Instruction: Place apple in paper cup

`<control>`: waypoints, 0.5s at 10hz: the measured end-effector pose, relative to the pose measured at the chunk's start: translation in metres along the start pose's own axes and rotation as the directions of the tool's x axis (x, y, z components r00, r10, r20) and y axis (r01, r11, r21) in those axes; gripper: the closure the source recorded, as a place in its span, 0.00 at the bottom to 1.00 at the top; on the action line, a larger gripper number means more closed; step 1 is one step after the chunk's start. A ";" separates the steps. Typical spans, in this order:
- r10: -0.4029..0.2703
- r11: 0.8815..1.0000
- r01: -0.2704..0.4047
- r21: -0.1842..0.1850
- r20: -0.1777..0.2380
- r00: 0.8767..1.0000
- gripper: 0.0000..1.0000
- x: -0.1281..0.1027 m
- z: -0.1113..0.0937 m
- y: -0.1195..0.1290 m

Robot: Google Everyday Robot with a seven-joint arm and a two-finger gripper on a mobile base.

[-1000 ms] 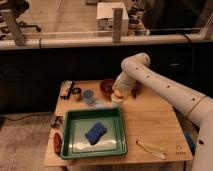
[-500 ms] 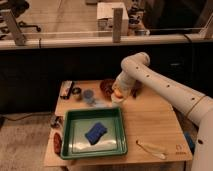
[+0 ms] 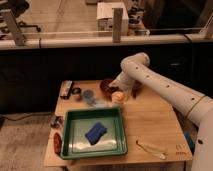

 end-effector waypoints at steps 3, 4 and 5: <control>0.007 1.000 -0.007 0.015 0.013 1.000 0.20 -0.002 0.001 0.005; 0.009 1.000 -0.009 0.023 0.022 1.000 0.20 -0.002 0.002 0.010; 0.008 1.000 -0.009 0.026 0.025 1.000 0.20 -0.002 0.002 0.012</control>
